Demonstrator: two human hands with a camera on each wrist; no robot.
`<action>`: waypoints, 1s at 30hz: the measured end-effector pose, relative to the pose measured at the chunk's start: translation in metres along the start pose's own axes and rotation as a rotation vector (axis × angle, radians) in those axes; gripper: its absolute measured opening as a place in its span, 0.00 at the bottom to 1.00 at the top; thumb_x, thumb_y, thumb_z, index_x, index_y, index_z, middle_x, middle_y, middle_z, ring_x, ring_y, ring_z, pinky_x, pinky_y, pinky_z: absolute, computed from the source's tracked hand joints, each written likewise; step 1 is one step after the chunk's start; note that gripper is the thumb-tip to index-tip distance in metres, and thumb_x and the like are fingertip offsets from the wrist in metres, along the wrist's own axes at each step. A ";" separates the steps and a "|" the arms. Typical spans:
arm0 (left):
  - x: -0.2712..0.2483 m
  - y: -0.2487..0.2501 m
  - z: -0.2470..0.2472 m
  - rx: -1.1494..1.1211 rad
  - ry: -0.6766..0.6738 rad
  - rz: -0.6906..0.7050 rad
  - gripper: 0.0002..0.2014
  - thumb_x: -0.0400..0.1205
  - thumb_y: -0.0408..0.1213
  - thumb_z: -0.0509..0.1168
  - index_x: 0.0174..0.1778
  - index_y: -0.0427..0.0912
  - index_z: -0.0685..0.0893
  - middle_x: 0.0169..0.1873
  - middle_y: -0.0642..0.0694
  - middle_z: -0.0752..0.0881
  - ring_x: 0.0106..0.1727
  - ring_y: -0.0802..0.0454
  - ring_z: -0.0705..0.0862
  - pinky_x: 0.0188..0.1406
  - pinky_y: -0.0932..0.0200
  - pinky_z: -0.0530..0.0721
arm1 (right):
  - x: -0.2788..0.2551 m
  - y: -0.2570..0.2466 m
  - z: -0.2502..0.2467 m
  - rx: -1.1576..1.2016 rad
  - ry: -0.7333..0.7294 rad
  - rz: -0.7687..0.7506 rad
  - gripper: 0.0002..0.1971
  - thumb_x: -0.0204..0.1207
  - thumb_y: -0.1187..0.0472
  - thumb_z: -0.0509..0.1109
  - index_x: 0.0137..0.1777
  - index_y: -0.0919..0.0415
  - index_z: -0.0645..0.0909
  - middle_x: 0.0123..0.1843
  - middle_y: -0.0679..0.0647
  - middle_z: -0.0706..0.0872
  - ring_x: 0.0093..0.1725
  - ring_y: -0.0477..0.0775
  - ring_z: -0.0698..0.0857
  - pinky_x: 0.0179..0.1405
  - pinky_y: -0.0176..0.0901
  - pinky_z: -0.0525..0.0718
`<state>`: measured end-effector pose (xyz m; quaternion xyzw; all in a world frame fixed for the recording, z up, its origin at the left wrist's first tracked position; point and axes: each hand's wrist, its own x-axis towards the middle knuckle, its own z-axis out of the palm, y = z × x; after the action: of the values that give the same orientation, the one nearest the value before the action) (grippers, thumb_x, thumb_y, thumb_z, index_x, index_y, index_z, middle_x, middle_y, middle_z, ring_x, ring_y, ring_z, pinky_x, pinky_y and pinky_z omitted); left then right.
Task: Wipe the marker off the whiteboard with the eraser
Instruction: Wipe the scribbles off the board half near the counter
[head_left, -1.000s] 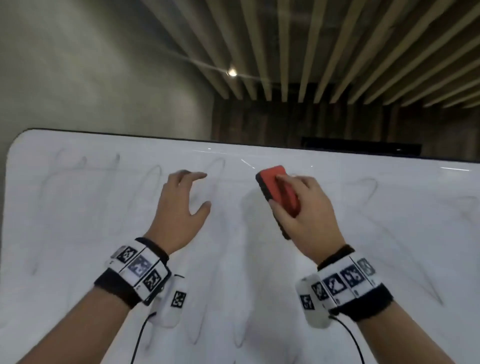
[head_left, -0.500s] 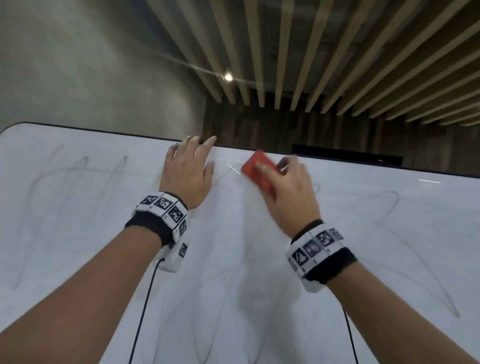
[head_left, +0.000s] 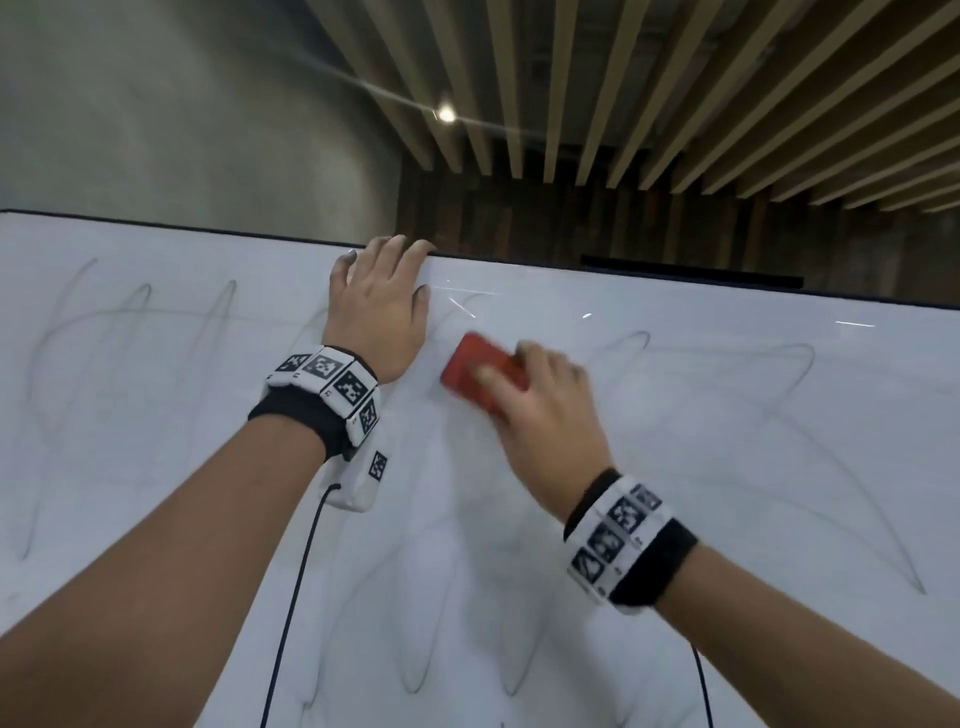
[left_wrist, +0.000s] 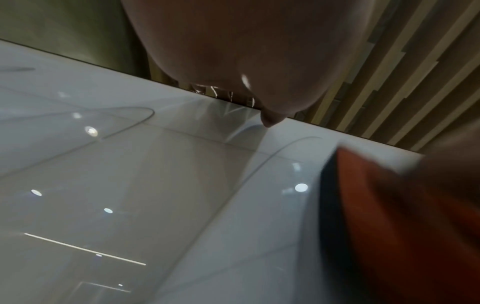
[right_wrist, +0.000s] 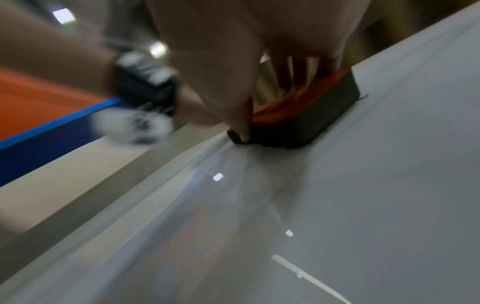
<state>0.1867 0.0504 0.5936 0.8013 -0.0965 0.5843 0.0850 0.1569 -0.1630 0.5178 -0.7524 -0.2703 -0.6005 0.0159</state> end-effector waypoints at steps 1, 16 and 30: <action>0.000 0.000 0.001 0.009 0.003 0.004 0.24 0.85 0.43 0.52 0.79 0.46 0.73 0.75 0.46 0.76 0.80 0.44 0.71 0.79 0.41 0.61 | -0.022 -0.012 0.006 0.000 -0.083 -0.165 0.21 0.73 0.67 0.73 0.66 0.52 0.84 0.61 0.63 0.80 0.54 0.67 0.81 0.53 0.57 0.78; -0.001 0.001 0.001 0.008 0.004 0.001 0.24 0.86 0.40 0.55 0.80 0.46 0.72 0.77 0.44 0.75 0.81 0.43 0.69 0.80 0.38 0.61 | -0.049 0.019 -0.010 -0.059 -0.187 -0.197 0.27 0.69 0.65 0.75 0.70 0.49 0.82 0.63 0.63 0.80 0.56 0.67 0.81 0.54 0.58 0.76; -0.003 0.008 0.004 0.020 0.046 -0.011 0.22 0.86 0.39 0.55 0.77 0.45 0.73 0.74 0.43 0.77 0.78 0.41 0.72 0.71 0.38 0.68 | -0.037 0.056 -0.032 -0.084 -0.155 -0.160 0.25 0.76 0.59 0.77 0.73 0.46 0.81 0.62 0.61 0.79 0.55 0.65 0.79 0.53 0.59 0.80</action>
<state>0.1871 0.0419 0.5893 0.7889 -0.0842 0.6031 0.0827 0.1471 -0.2359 0.5100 -0.7727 -0.3043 -0.5506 -0.0847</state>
